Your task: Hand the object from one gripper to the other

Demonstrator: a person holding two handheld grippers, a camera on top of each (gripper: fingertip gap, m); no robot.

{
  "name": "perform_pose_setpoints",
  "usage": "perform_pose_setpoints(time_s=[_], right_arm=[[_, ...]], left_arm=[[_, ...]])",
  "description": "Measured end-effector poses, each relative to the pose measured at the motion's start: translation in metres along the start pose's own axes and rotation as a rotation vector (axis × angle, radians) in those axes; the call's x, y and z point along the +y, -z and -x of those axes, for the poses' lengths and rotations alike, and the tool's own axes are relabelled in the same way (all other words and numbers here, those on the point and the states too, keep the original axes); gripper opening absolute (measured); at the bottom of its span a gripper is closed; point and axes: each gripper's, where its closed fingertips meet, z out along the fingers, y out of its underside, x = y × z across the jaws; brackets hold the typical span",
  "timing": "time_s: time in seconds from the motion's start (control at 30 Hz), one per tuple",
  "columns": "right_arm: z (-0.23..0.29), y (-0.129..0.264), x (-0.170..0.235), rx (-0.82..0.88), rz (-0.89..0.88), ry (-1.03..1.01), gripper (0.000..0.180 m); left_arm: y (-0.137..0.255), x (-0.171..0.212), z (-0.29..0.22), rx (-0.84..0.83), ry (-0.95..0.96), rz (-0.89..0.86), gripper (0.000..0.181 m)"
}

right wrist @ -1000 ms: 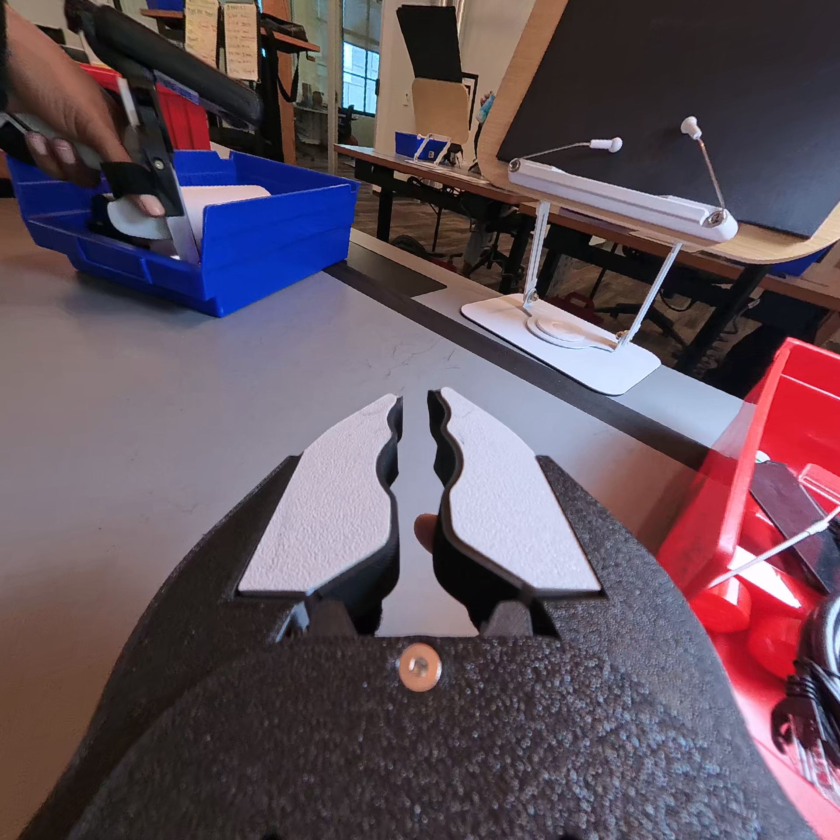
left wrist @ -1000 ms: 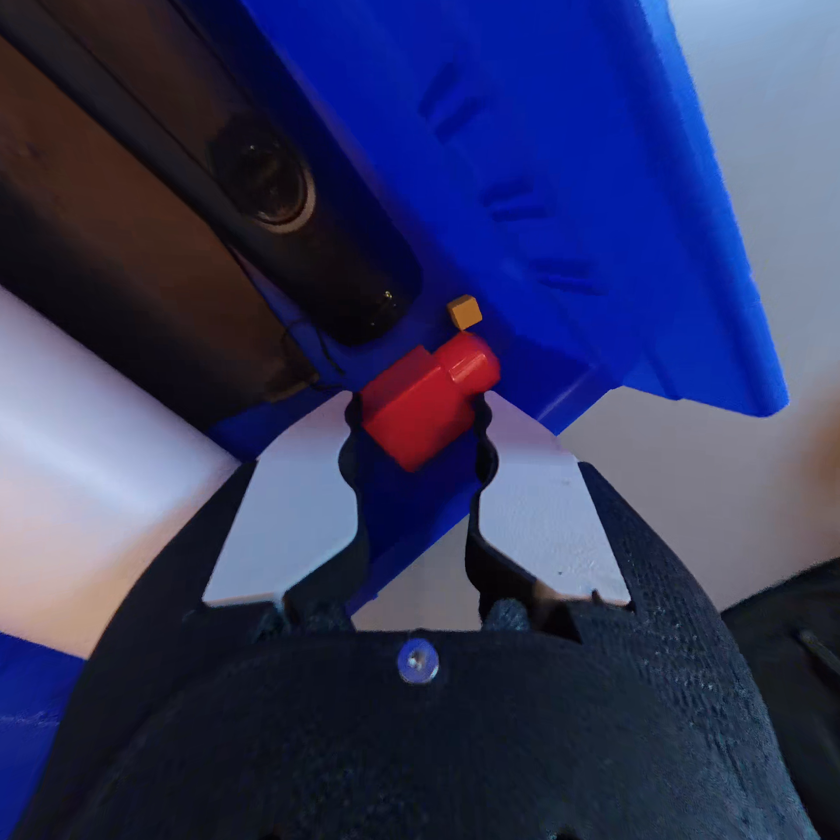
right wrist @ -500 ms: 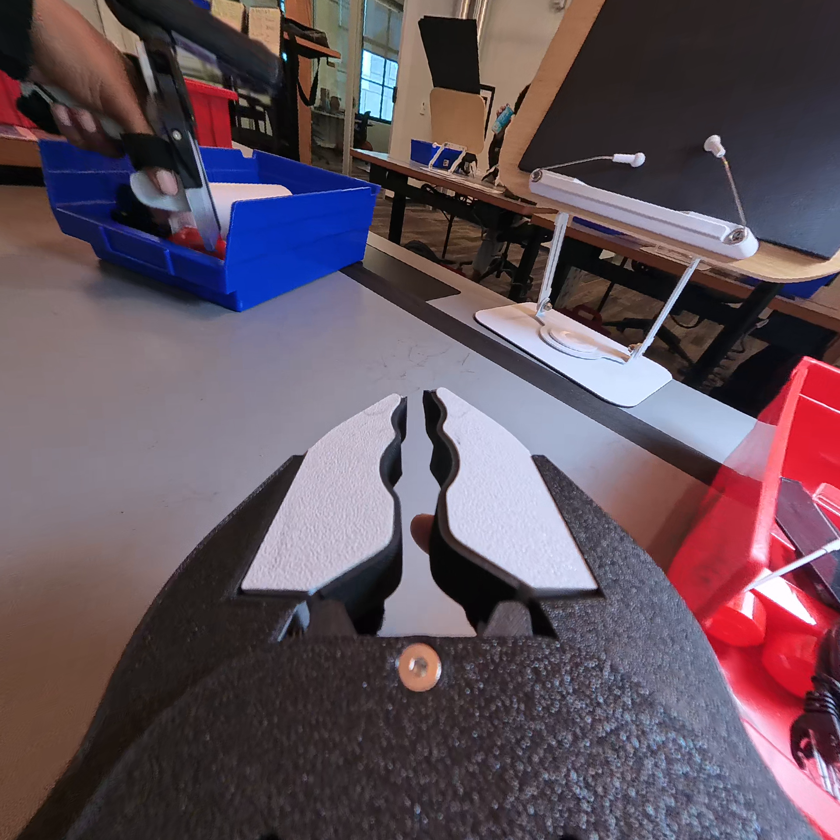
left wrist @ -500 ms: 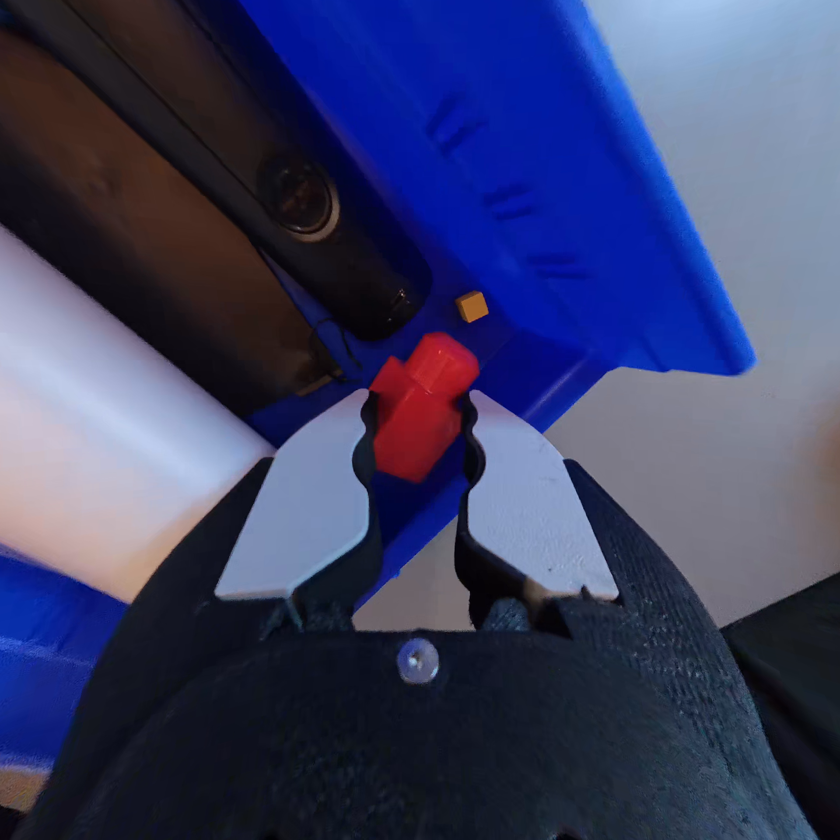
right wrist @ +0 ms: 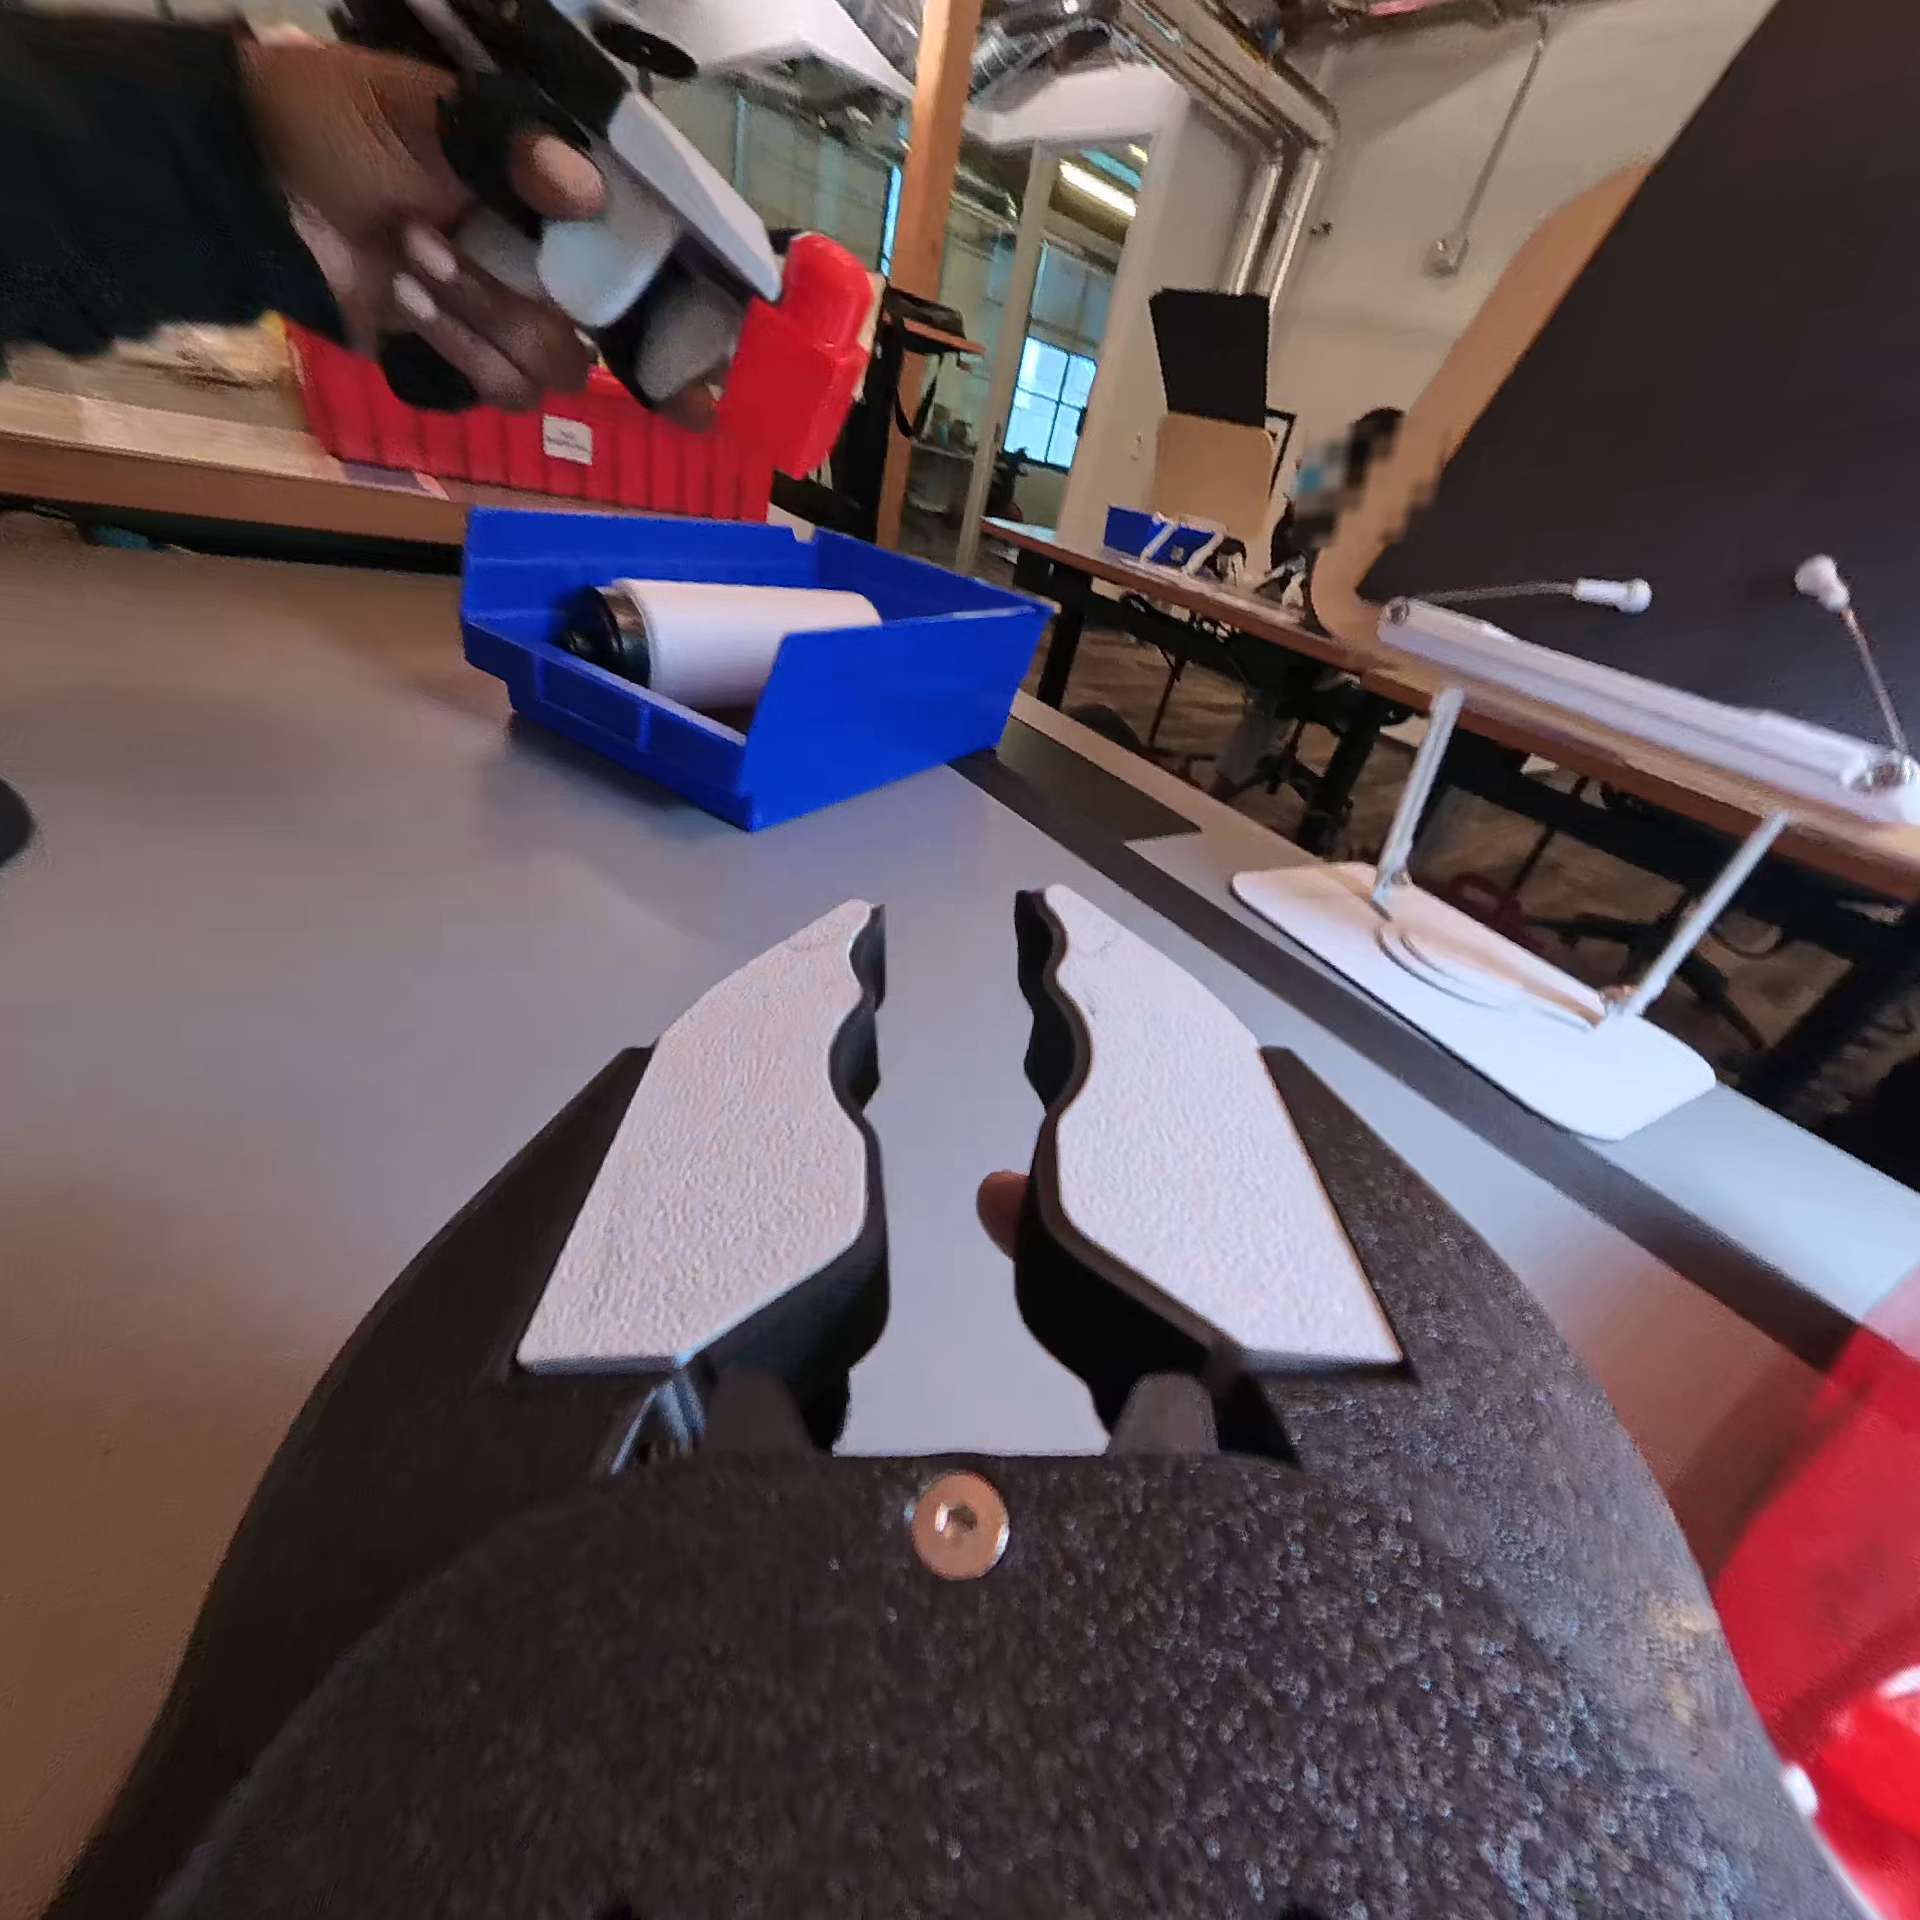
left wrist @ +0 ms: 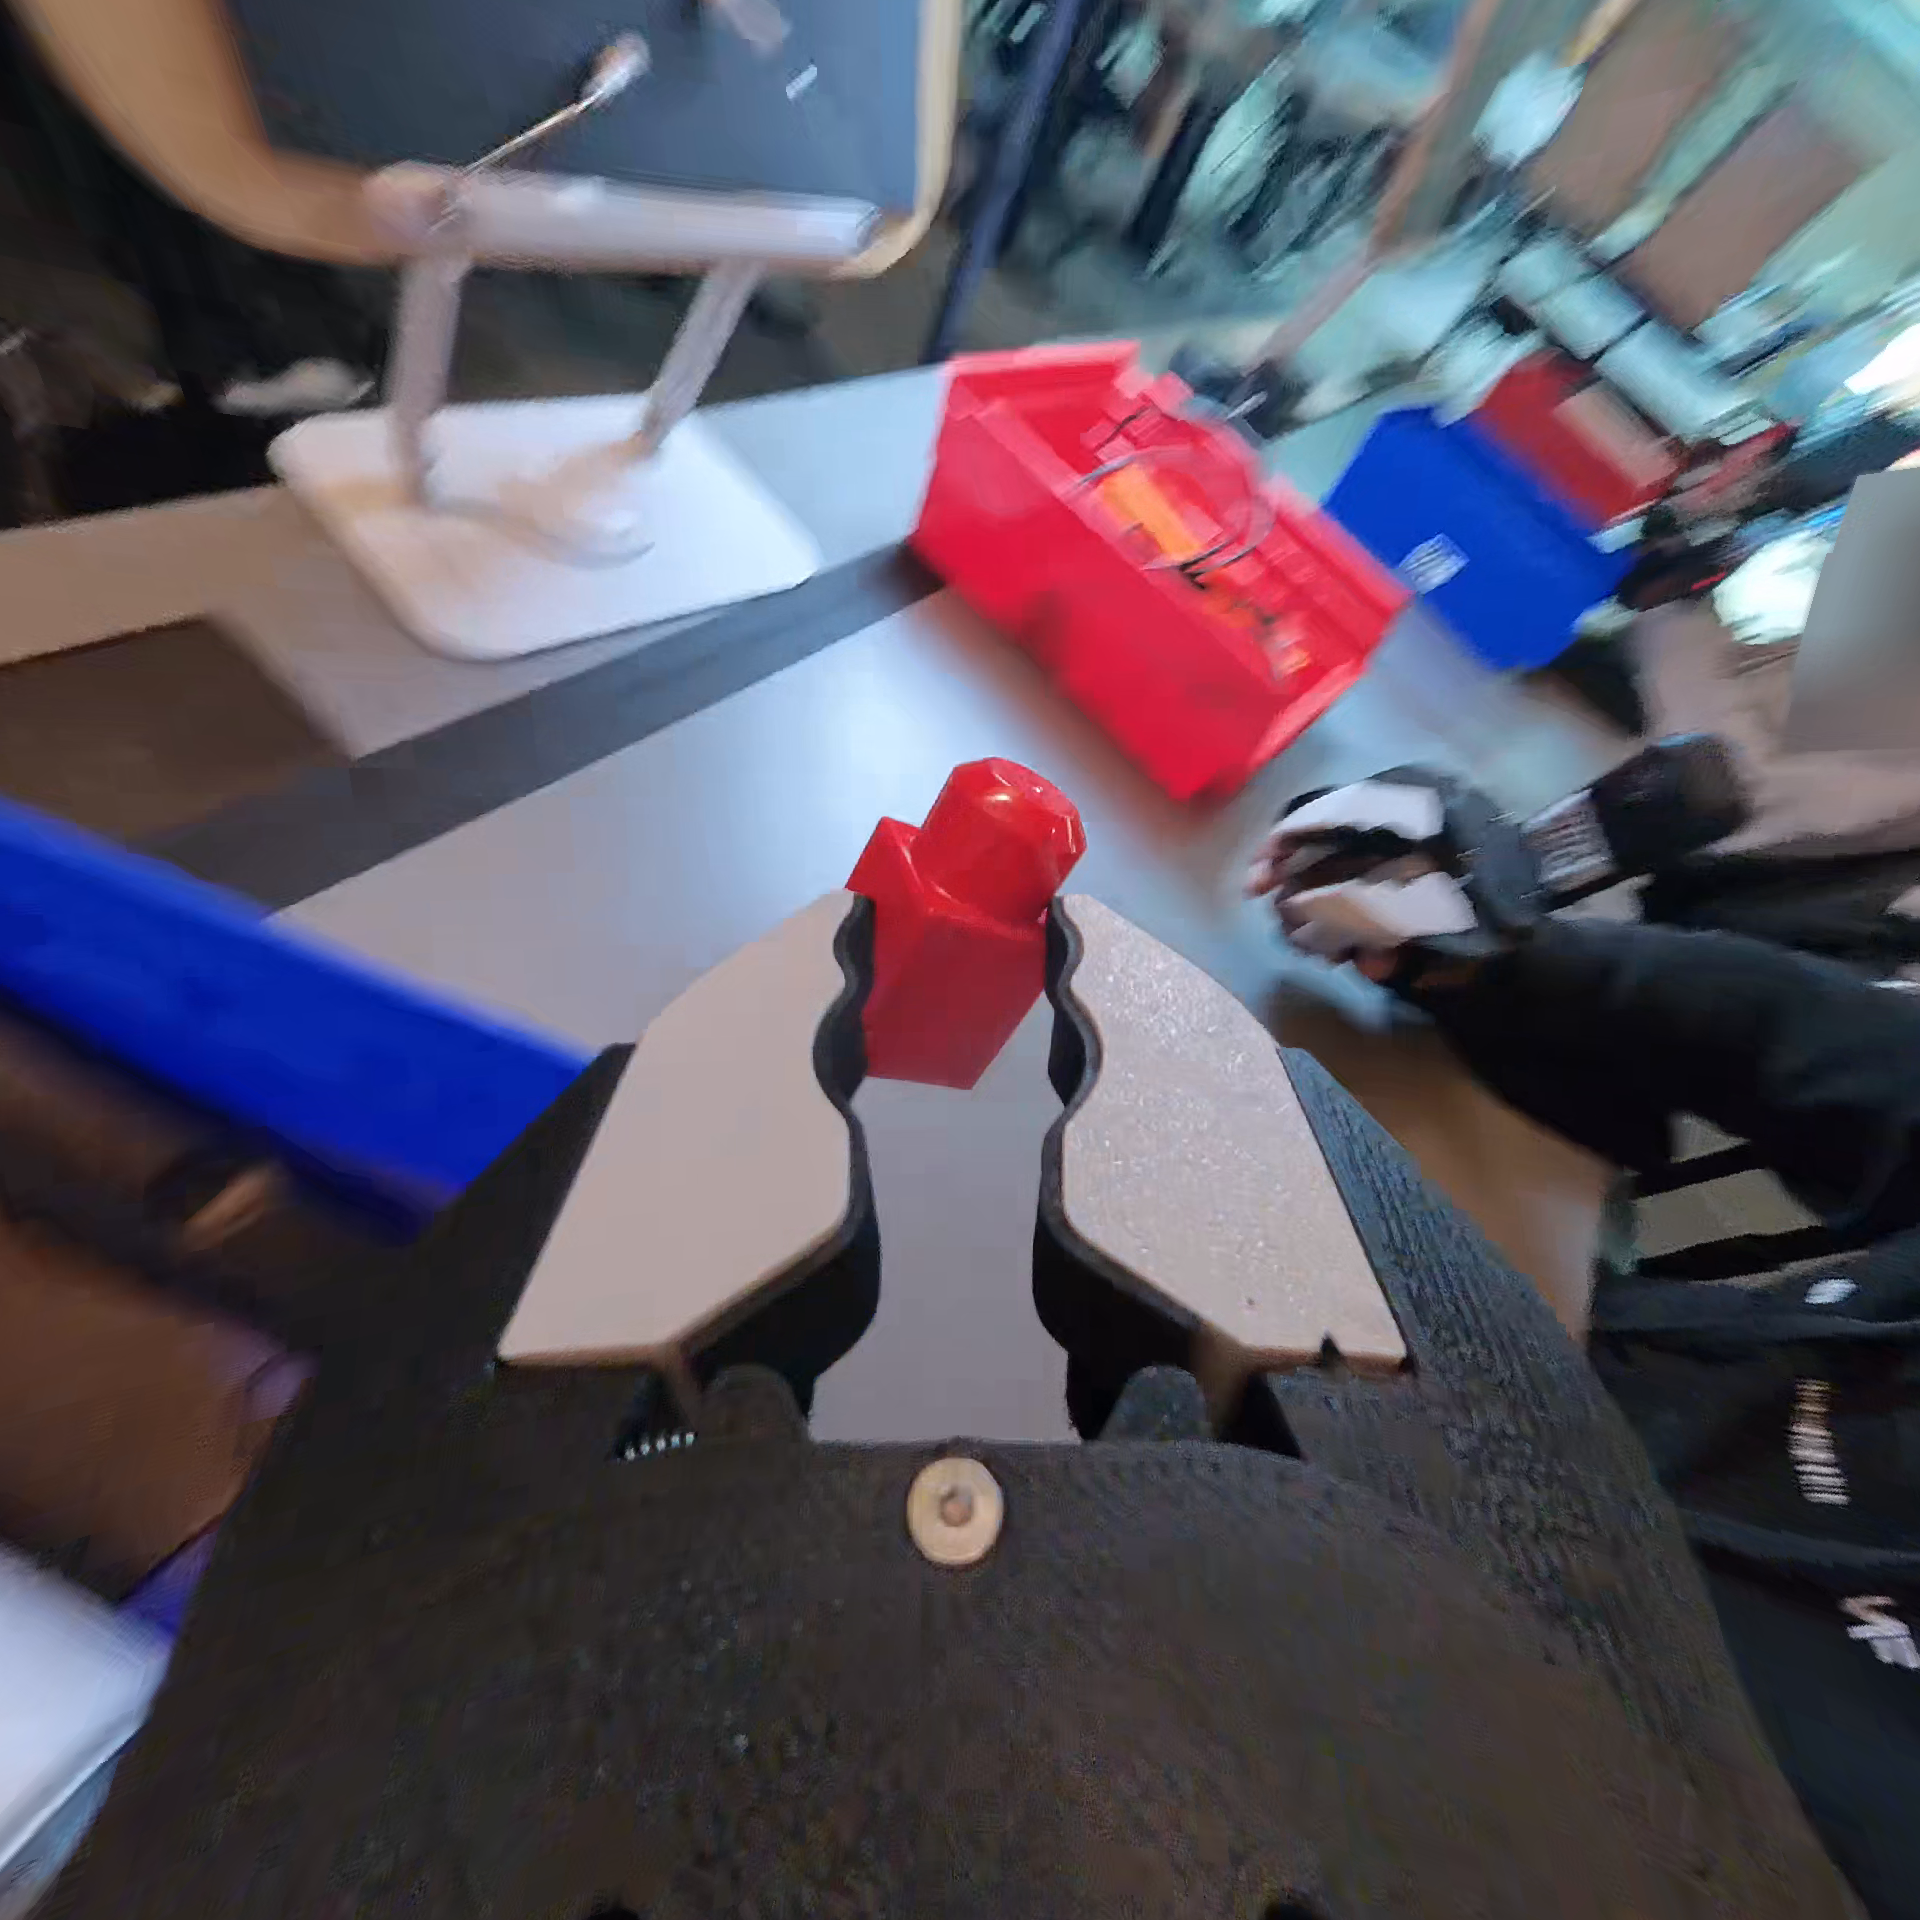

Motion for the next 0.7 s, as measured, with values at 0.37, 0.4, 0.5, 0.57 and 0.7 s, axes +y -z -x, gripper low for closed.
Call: perform_pose_setpoints(time_s=[0.37,0.4,0.5,0.57,0.7], right_arm=[[-0.012,-0.036,-0.132,0.167,-0.187,0.066,0.056],[-0.016,-0.038,-0.142,0.199,-0.202,0.106,0.056],[-0.013,-0.043,-0.160,0.212,-0.223,0.215,0.051],[-0.012,-0.038,-0.166,0.258,-0.269,0.310,0.037],[-0.007,-0.032,-0.161,0.222,-0.228,0.419,0.036]], left_arm=[[-0.065,-0.050,-0.143,0.698,0.087,-0.412,0.031],[-0.066,-0.054,-0.150,0.727,0.090,-0.434,0.031],[-0.060,-0.060,-0.161,0.793,0.132,-0.515,0.031],[-0.059,-0.056,-0.164,0.822,0.170,-0.504,0.030],[-0.059,-0.046,-0.165,0.804,0.166,-0.456,0.029]])
